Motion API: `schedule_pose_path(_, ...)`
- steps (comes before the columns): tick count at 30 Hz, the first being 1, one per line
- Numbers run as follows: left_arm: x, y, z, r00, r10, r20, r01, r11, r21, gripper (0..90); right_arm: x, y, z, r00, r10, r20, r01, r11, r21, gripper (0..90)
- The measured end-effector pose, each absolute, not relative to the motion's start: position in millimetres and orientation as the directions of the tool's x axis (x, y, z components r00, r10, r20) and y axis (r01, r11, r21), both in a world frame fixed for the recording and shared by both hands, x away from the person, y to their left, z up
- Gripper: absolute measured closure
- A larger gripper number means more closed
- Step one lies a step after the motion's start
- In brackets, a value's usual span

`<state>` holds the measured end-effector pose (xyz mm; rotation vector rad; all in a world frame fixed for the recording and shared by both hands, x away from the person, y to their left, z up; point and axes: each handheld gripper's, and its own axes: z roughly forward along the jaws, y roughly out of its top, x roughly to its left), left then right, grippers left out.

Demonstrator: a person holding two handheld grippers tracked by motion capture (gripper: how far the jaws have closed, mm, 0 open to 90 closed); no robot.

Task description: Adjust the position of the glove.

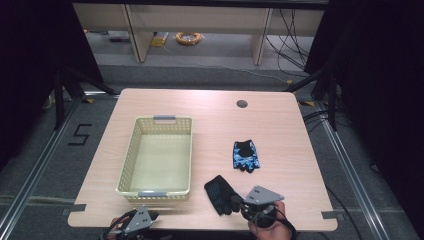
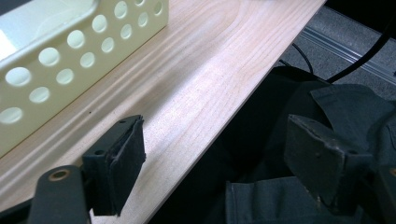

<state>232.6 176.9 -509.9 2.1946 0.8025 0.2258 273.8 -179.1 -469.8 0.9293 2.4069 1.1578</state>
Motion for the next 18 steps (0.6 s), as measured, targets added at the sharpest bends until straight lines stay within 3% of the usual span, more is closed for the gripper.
schedule_pose_path(9,232,176,-510,0.783,0.611,-0.114,0.485,-0.486,0.727,20.3,294,-131,-488,-0.819,0.574,0.001,0.399,0.568,0.719,90.0)
schedule_pose_path(18,232,178,-509,0.798,0.596,-0.083,0.457,-0.509,0.73,20.3,294,-119,-501,-0.841,0.541,0.0,0.399,0.62,0.675,90.0)
